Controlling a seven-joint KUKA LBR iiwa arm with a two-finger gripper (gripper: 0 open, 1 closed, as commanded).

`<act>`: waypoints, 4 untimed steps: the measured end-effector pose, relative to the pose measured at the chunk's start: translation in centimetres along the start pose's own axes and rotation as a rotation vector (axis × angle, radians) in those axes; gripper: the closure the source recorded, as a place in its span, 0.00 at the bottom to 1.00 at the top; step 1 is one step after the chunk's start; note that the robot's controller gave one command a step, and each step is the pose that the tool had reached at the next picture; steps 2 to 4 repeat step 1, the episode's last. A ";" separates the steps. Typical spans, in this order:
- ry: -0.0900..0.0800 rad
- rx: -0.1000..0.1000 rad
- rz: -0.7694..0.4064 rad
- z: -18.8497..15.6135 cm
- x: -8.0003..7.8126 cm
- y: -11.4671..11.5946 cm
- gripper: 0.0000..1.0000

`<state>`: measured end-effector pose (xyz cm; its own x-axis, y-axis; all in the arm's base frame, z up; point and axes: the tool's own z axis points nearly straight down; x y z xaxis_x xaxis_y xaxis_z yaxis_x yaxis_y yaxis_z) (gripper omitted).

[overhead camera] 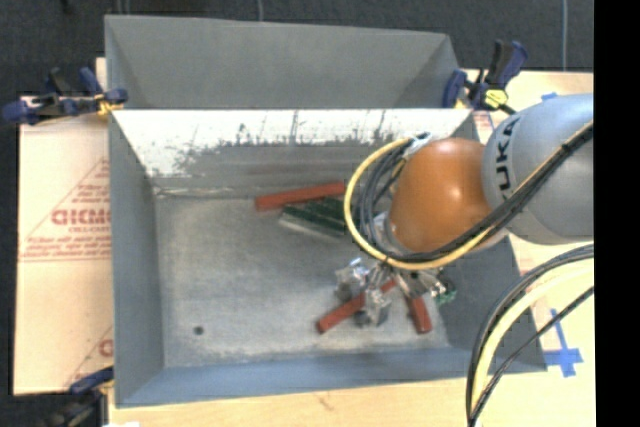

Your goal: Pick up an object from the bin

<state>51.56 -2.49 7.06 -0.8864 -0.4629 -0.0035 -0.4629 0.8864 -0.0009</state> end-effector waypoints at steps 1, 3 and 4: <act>0.000 0.000 0.001 0.0 0.0 0.0 1.00; 0.000 0.000 0.001 0.0 0.0 0.0 1.00; 0.000 0.000 0.001 0.0 0.0 0.0 1.00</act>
Offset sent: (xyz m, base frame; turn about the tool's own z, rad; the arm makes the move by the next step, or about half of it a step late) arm 0.0047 -0.0099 0.1266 -0.0598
